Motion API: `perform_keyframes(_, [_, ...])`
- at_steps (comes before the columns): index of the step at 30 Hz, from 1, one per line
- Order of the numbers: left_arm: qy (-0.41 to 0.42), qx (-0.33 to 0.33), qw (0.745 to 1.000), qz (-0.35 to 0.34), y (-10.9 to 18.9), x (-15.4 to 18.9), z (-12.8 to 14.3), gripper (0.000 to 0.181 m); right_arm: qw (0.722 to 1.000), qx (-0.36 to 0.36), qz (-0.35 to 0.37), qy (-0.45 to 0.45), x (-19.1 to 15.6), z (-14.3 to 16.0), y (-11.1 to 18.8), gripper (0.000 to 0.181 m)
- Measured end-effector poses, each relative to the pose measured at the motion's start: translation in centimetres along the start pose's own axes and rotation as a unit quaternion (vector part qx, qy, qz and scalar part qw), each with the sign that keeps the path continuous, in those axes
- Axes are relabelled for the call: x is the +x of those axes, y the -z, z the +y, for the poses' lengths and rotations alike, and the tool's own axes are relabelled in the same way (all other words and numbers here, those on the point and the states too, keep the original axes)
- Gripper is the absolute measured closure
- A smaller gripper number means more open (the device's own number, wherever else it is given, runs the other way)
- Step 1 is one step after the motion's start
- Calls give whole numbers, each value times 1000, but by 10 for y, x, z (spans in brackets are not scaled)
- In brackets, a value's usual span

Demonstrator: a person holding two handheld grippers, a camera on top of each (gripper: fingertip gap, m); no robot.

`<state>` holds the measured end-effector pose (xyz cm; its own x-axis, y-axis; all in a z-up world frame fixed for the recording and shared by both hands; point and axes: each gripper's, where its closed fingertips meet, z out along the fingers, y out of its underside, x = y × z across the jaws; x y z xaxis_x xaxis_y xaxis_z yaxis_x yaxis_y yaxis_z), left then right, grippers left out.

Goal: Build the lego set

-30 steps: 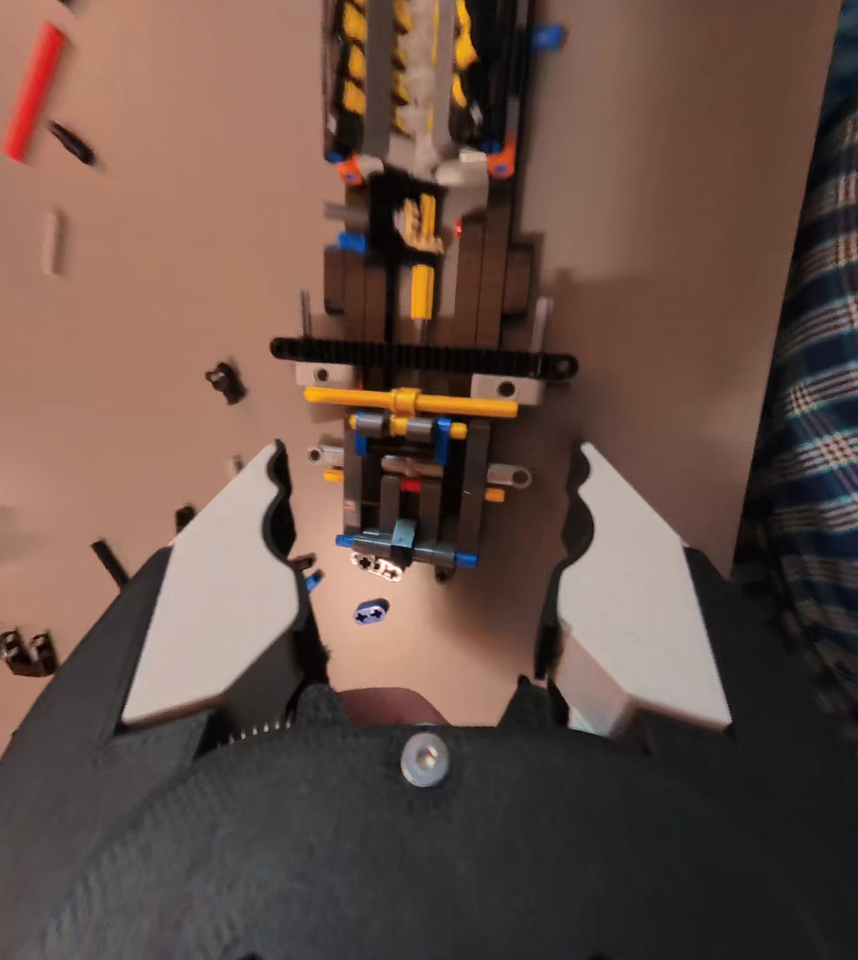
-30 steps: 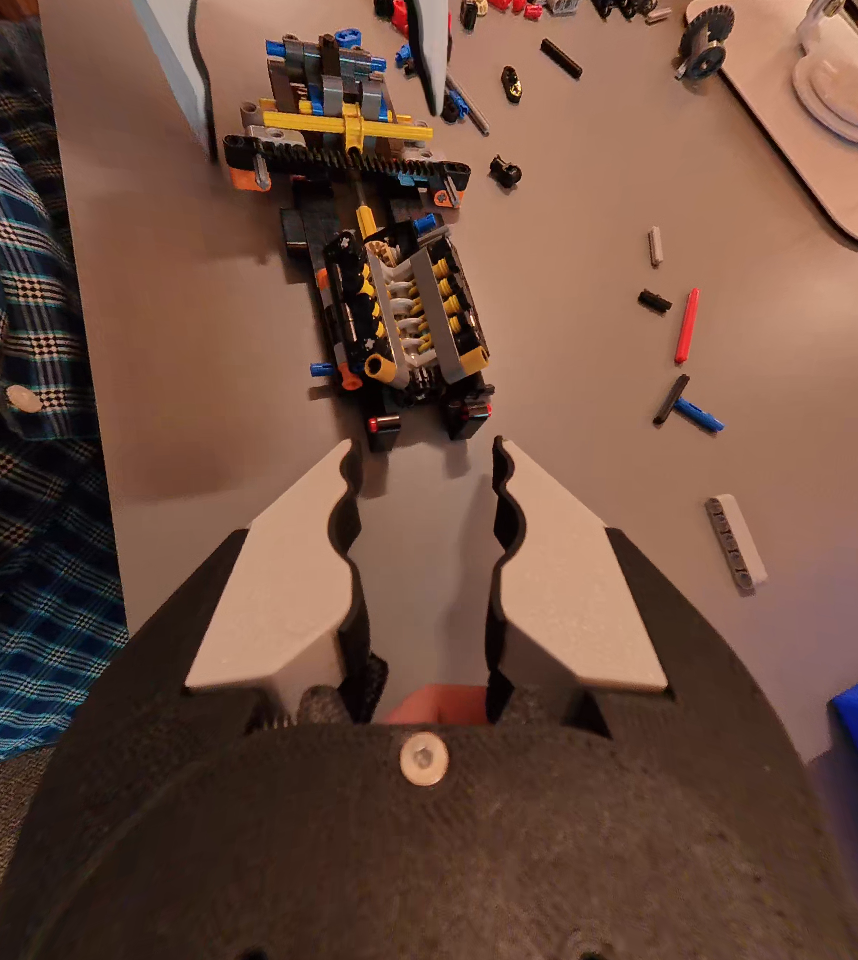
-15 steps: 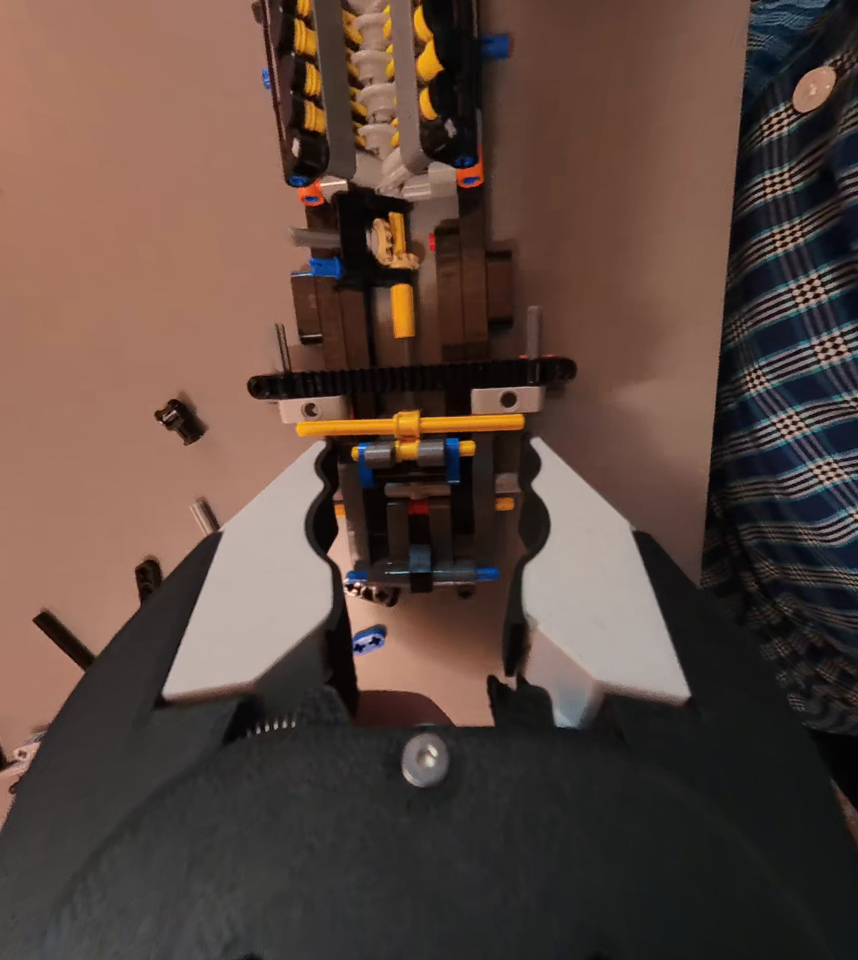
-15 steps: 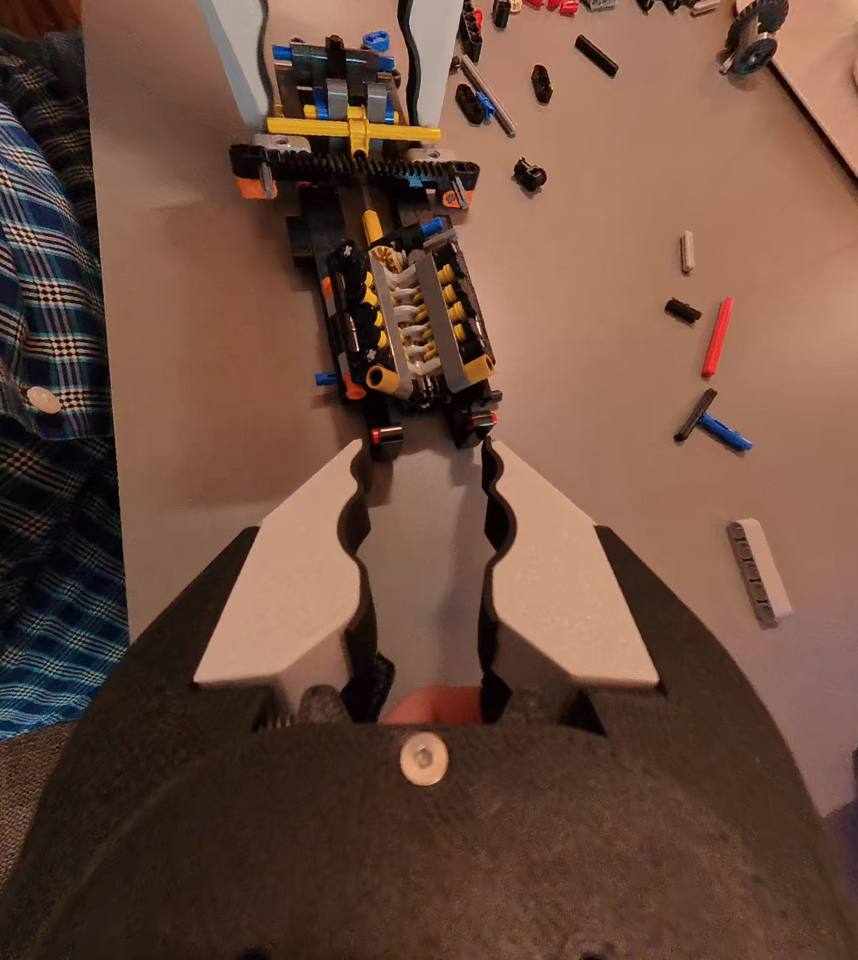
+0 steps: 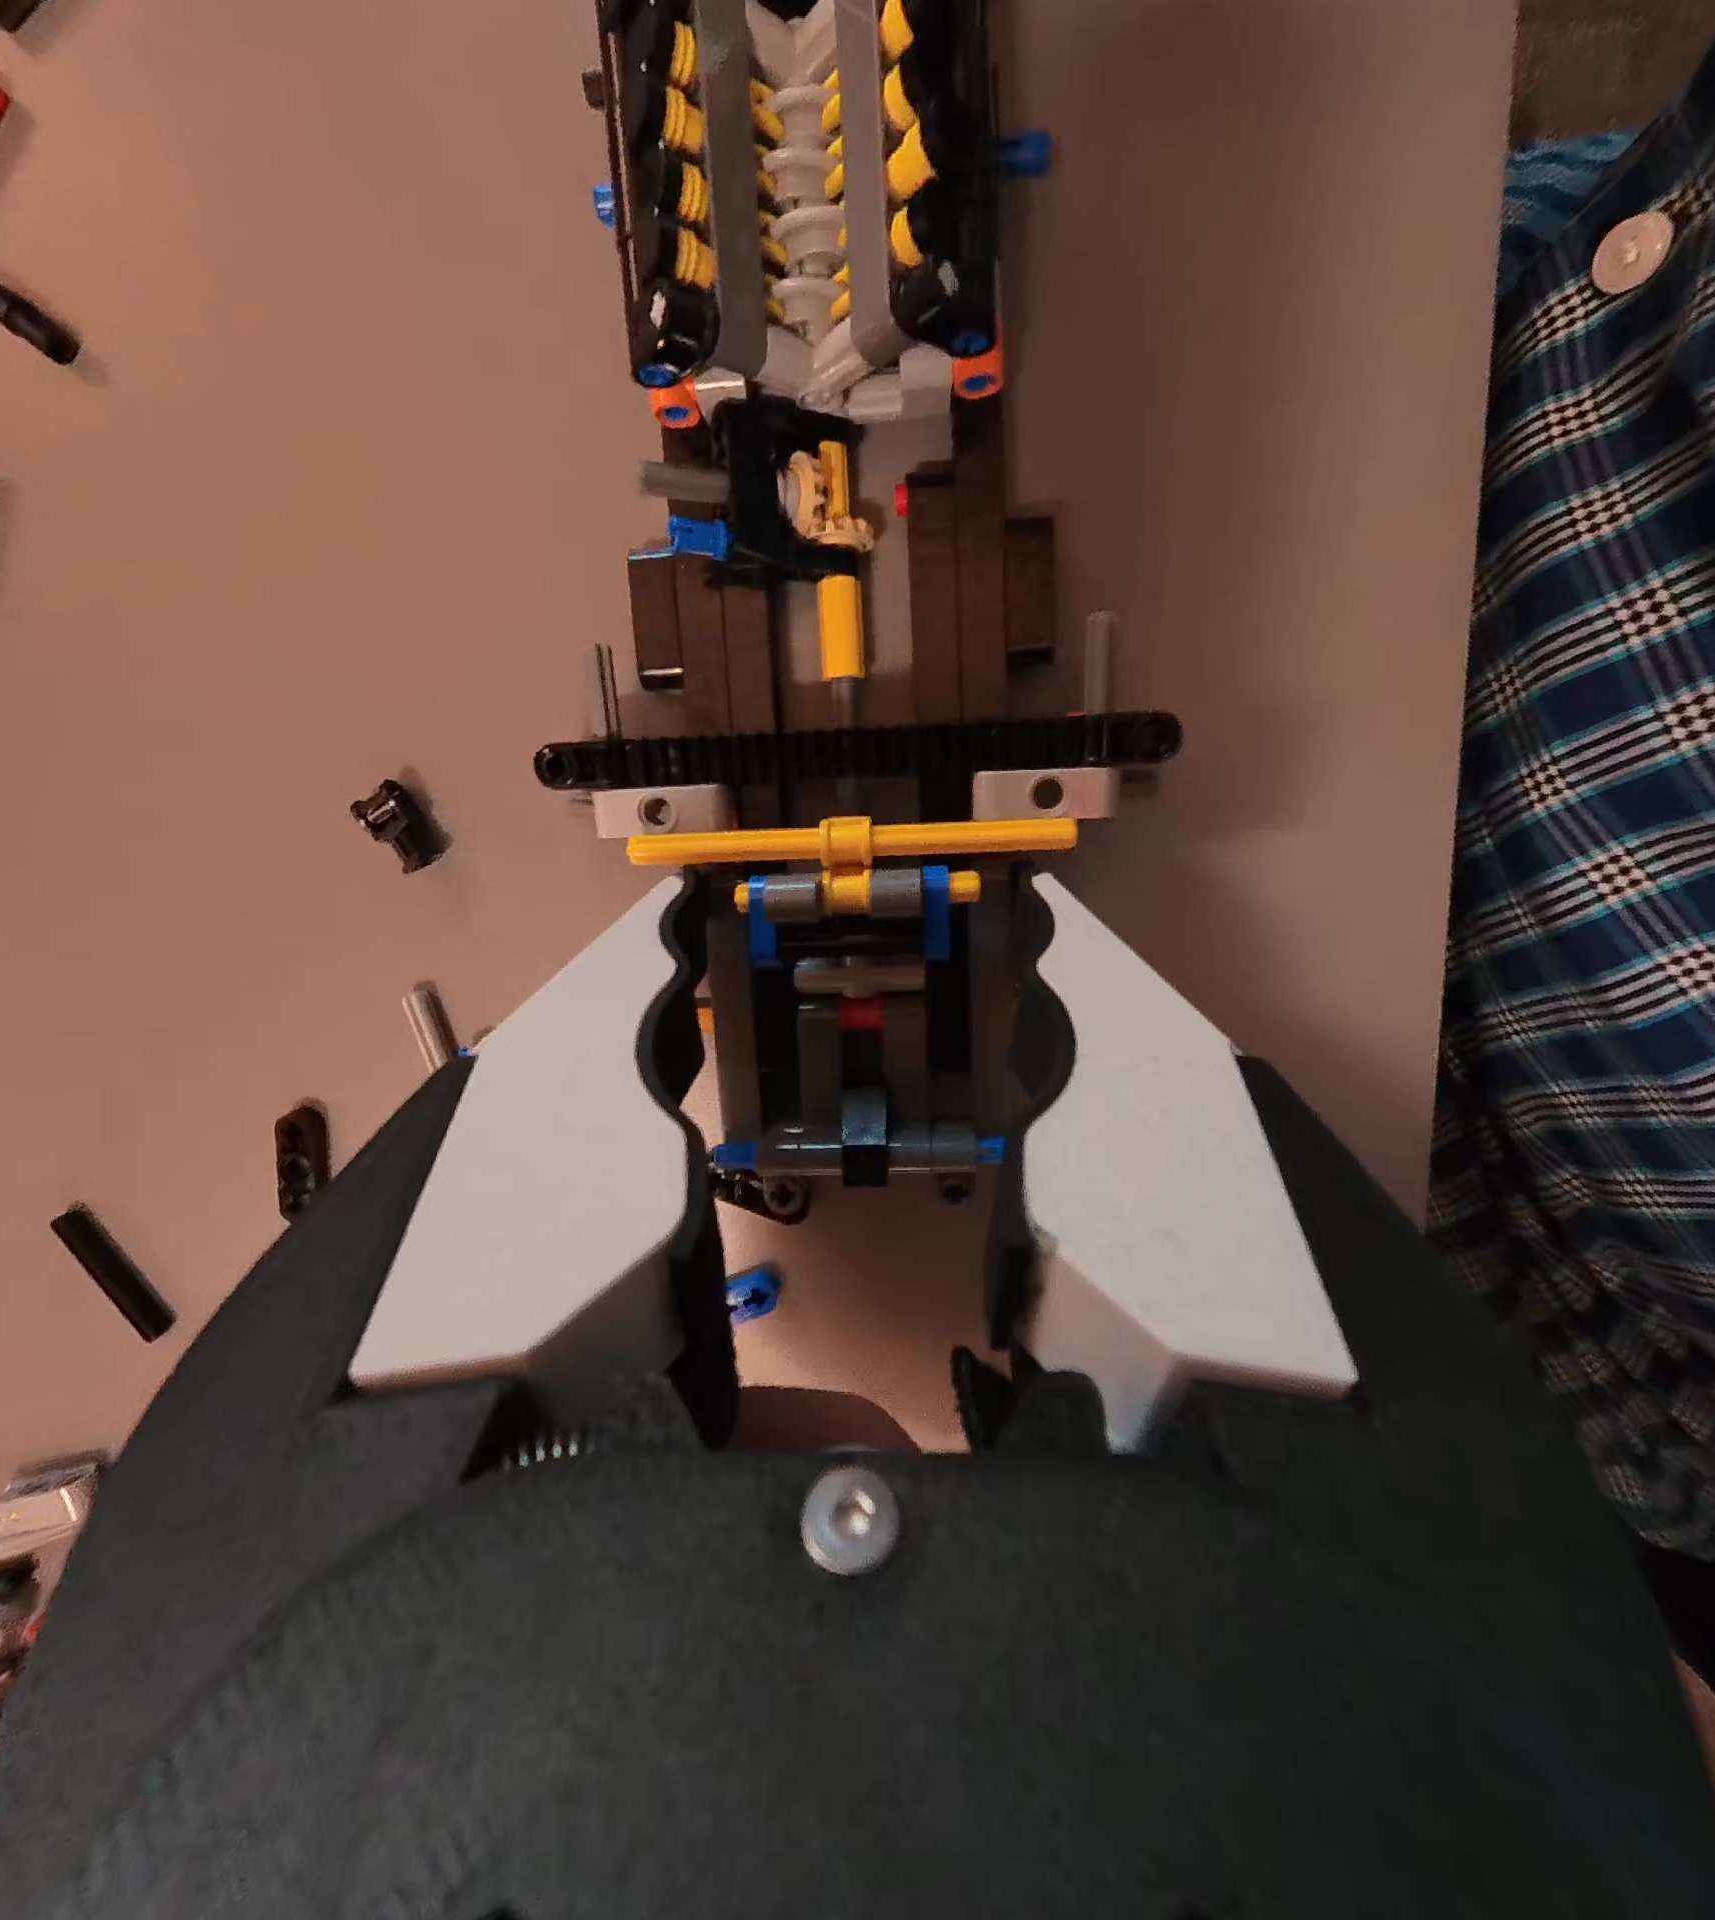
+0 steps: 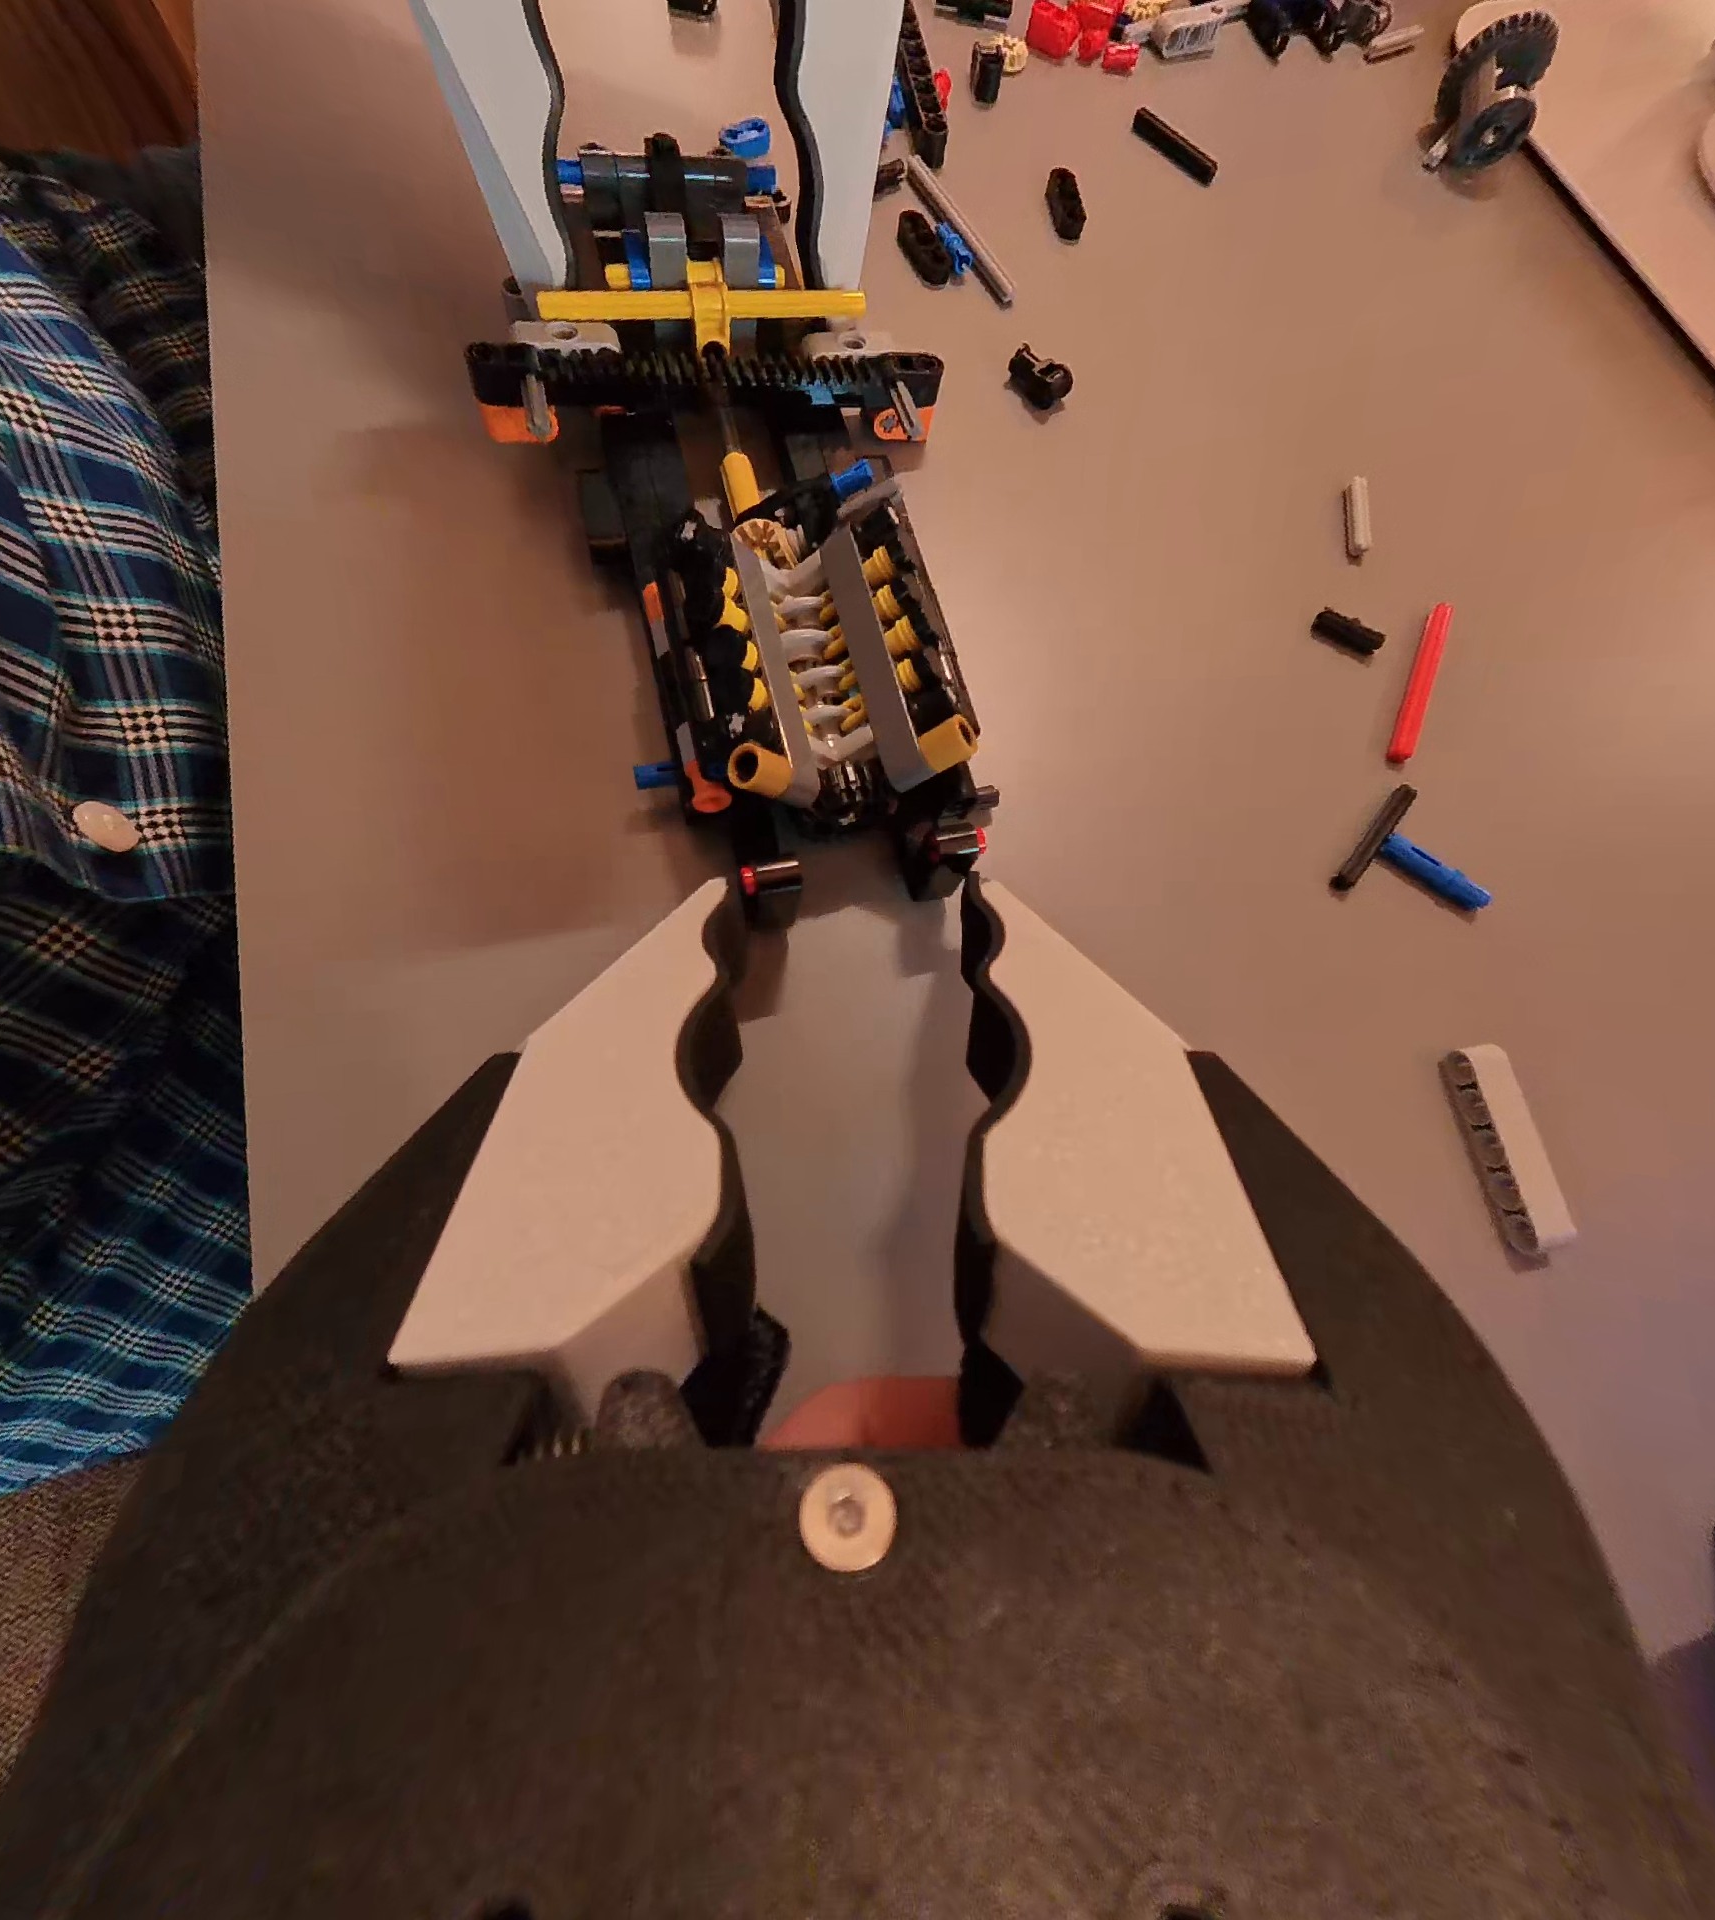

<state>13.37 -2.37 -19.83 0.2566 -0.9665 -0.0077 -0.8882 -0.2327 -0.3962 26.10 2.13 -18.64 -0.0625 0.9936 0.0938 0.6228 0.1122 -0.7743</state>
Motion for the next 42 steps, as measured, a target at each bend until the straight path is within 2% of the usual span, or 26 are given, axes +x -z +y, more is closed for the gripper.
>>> perform_keyframes(1, [3, 4, 1000, 1, 0, 0, 0, 125, 1000, 2, -1, -2, 0, 0, 1, 141])
perform_keyframes(13, [67, 65, 995, 46, 5, -2, -5, 124, 999, 5, 37, -29, 2, 9, 17, 138])
perform_keyframes(20, [75, 75, 992, 67, 8, -2, -3, 124, 996, -13, 92, 12, -13, 16, 20, 141])
perform_keyframes(27, [61, 65, 994, 68, 11, -3, 5, 124, 989, -23, 136, 55, -24, 2, 4, 153])
perform_keyframes(31, [31, 45, 997, 58, 10, -2, 9, 124, 984, -30, 167, 51, -18, -1, 0, 153])
perform_keyframes(42, [-10, 7, 999, 44, 10, -4, 14, 124, 987, -30, 148, 52, -20, -7, -10, 167])
